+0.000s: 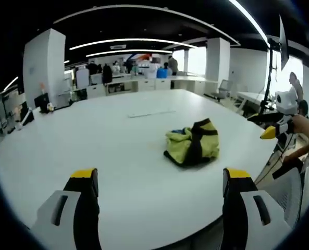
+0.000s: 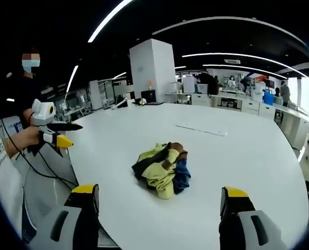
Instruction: Fold the garment on the visible template until the final outline fits inside the template.
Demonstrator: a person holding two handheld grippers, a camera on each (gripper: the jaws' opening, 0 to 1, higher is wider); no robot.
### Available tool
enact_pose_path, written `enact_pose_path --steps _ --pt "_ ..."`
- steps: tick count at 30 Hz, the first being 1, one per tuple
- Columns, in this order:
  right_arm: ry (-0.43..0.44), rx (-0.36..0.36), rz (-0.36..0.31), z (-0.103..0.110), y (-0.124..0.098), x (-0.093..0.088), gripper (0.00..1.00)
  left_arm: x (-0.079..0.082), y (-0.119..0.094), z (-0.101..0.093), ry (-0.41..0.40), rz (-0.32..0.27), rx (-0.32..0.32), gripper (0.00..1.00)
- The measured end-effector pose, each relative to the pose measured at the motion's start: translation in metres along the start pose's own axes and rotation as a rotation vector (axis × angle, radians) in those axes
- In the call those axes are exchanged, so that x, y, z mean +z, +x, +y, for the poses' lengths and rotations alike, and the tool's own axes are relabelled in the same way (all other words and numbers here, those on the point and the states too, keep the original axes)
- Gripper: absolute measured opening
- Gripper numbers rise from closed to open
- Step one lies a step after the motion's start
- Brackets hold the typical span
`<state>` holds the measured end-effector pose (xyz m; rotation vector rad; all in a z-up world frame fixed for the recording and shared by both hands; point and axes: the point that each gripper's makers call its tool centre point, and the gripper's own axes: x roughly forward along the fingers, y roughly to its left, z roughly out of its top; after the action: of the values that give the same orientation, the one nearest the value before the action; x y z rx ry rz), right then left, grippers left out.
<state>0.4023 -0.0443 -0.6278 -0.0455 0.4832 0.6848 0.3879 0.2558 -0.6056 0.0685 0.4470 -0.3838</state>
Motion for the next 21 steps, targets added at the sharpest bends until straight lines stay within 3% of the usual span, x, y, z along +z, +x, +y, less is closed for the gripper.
enact_pose_path --steps 21 --pt "-0.022 -0.032 0.004 -0.007 -0.009 -0.003 0.99 -0.007 -0.006 0.001 -0.011 0.014 0.012 0.96"
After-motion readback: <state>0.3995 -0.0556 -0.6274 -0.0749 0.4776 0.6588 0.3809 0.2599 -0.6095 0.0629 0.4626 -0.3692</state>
